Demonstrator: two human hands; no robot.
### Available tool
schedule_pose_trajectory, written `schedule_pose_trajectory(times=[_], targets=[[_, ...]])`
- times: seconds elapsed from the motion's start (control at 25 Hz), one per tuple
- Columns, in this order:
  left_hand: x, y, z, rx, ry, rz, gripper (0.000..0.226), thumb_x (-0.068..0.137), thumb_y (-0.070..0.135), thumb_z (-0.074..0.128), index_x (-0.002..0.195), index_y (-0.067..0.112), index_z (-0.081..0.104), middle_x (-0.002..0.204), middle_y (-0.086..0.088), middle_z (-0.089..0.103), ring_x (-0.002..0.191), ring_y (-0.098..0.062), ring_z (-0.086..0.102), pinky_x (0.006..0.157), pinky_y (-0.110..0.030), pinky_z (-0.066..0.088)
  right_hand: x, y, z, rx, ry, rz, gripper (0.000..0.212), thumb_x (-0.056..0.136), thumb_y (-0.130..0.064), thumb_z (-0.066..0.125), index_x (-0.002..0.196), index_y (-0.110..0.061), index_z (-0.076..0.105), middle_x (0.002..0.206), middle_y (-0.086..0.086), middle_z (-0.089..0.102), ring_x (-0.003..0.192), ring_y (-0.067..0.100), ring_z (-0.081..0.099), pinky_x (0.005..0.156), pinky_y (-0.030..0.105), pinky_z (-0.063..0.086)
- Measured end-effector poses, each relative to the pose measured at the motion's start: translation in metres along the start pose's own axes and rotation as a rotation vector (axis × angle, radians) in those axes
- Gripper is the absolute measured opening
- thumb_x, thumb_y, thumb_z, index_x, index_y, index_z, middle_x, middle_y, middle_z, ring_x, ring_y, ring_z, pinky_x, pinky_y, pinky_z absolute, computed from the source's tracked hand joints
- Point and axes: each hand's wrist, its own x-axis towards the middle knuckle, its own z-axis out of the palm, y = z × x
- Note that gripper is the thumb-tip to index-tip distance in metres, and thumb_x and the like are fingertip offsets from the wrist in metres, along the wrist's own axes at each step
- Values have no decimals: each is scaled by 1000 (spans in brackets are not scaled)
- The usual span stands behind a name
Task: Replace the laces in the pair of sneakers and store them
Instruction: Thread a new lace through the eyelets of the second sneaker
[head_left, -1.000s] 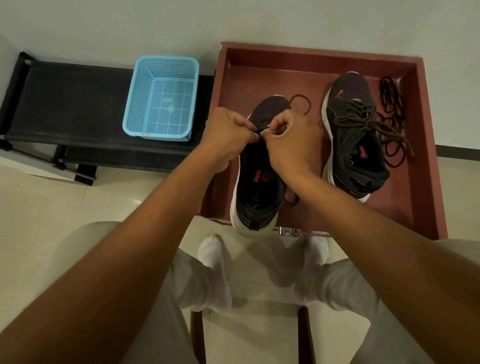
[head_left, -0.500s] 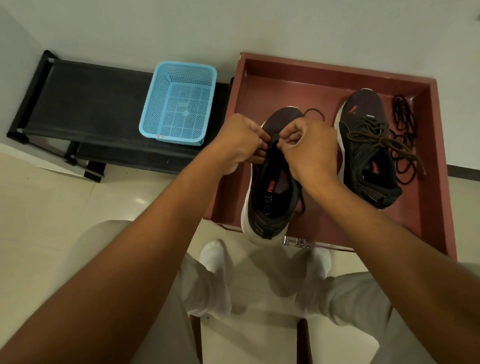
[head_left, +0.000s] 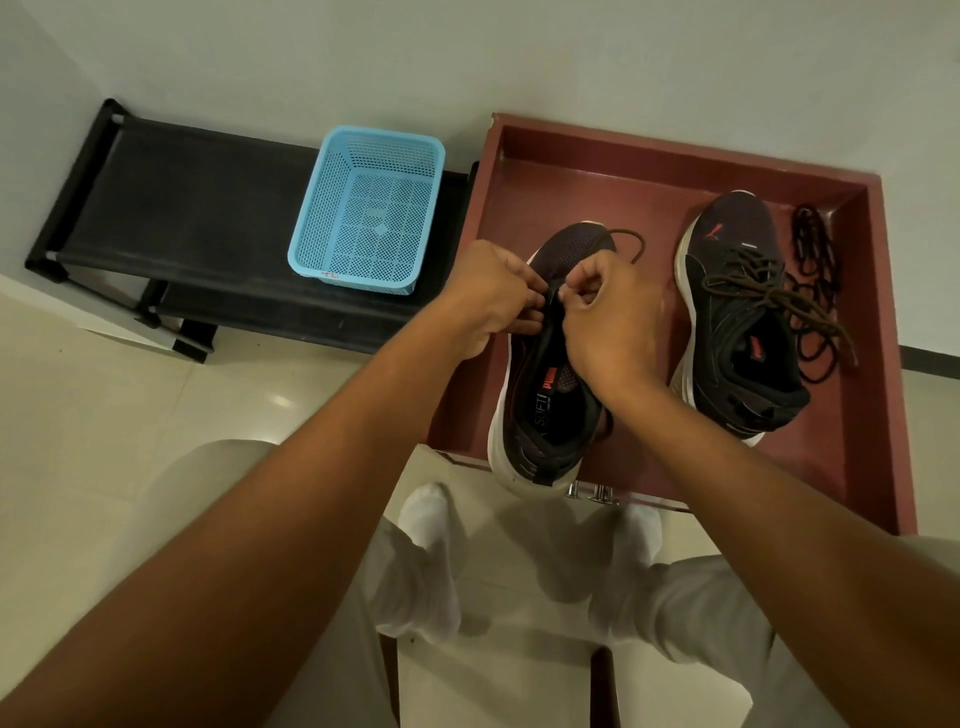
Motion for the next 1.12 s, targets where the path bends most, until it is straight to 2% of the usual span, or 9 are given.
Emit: schedule_pose_trajectory(times=[0.08,0.24,0.36,0.48,0.56,0.72,0.92,1.12], targets=[[-1,-1,2,0,5,-9,19,99,-11,53,105,-8,71,86,-18,70,62,-17,67,55,-24,61,0,1,2,-28,-5,-21,24,88,-11,73,85,-33,64,74,-17,64,73,6,65,85,46,57],[-2,5,3,2,11,-47,27,102,-11,44,107,-8,70,82,-16,67,61,-20,65,57,-25,62,6,3,-5,-119,-76,-87,16,89,-9,73,89,-25,70,82,-10,68,74,10,66,72,32,58],[-3,9,4,2,-12,-82,28,103,-10,41,111,-8,68,80,-15,65,59,-19,64,59,-28,62,6,1,-6,-206,-150,-117,16,92,-8,67,94,-23,68,84,-3,67,74,17,65,68,39,59],[-4,6,4,15,17,-43,32,102,-11,38,108,-11,69,78,-16,66,54,-18,65,52,-26,61,4,2,-3,-201,-144,-99,19,92,-9,66,94,-27,63,82,-6,65,79,21,65,76,46,58],[-4,5,3,17,21,-42,33,103,-10,37,108,-10,69,82,-17,68,57,-19,67,53,-26,61,2,3,0,-114,-112,-61,24,90,-6,68,91,-29,60,80,-12,64,77,16,65,81,47,57],[-7,13,4,-11,-6,-82,29,103,-9,40,113,-11,67,82,-17,64,60,-20,64,51,-25,59,0,6,2,-16,-61,19,35,84,2,66,84,-31,54,75,-13,64,71,10,65,85,52,56],[-4,10,6,1,-9,-91,30,104,-7,39,115,-11,67,84,-15,63,63,-21,64,53,-26,59,-1,6,2,3,-6,17,34,82,1,67,74,-29,54,64,-11,60,61,11,61,80,54,57],[1,5,6,21,16,-80,31,105,-6,39,109,-8,69,87,-16,66,63,-20,67,56,-27,62,0,6,2,-95,-20,-36,30,84,-3,70,75,-30,59,69,-14,61,65,9,60,88,48,54]])
